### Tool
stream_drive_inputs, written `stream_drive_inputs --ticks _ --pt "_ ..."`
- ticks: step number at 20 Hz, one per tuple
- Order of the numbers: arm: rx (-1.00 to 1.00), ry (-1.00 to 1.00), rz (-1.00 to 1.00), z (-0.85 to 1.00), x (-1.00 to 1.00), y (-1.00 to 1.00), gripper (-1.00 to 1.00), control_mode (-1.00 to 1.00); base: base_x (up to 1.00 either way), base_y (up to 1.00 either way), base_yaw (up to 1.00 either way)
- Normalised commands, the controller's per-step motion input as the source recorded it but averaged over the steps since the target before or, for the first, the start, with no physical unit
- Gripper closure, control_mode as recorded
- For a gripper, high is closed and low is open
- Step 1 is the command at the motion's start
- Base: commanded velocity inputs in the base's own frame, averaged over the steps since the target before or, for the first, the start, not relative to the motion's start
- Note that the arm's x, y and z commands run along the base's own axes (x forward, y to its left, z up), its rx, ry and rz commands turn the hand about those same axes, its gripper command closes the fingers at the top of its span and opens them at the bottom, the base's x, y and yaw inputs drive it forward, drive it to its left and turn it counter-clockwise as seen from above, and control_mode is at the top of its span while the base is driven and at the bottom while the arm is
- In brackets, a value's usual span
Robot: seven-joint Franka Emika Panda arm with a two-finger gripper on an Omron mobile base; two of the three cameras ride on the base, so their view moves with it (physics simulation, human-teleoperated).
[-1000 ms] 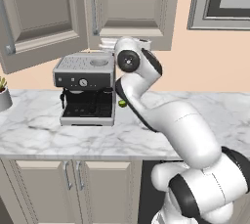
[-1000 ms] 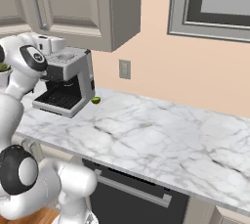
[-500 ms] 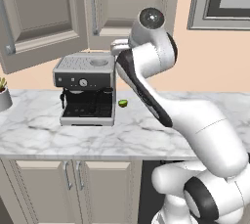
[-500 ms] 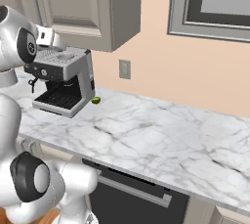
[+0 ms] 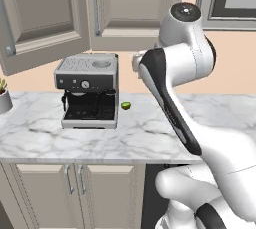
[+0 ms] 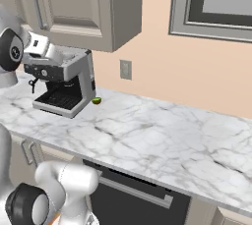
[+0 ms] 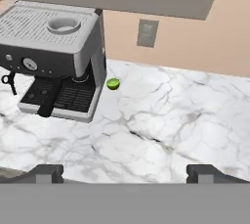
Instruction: Close all open cabinet doors.
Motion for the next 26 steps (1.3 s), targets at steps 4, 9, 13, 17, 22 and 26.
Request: stream_drive_inputs --ticks 4,9,13,17,22,26 --pt "0.02 0.03 -0.03 -0.76 -0.65 -0.51 -1.00 -1.00 0.00 0.00 0.00" --pt "0.03 0.08 -0.04 -0.34 -0.10 -0.33 -1.00 -1.00 0.00 0.00 0.00" --pt "0.00 0.00 0.00 0.00 0.00 0.00 -1.00 -1.00 0.00 0.00 0.00" --pt "0.00 0.00 0.00 0.00 -0.04 0.05 -1.00 1.00 -0.03 0.30 0.00" --pt "0.00 0.00 0.00 0.00 0.00 0.00 -1.00 1.00 0.00 0.99 0.00" --pt "0.00 0.00 0.00 0.00 0.00 0.00 -1.00 1.00 -0.02 1.00 0.00"
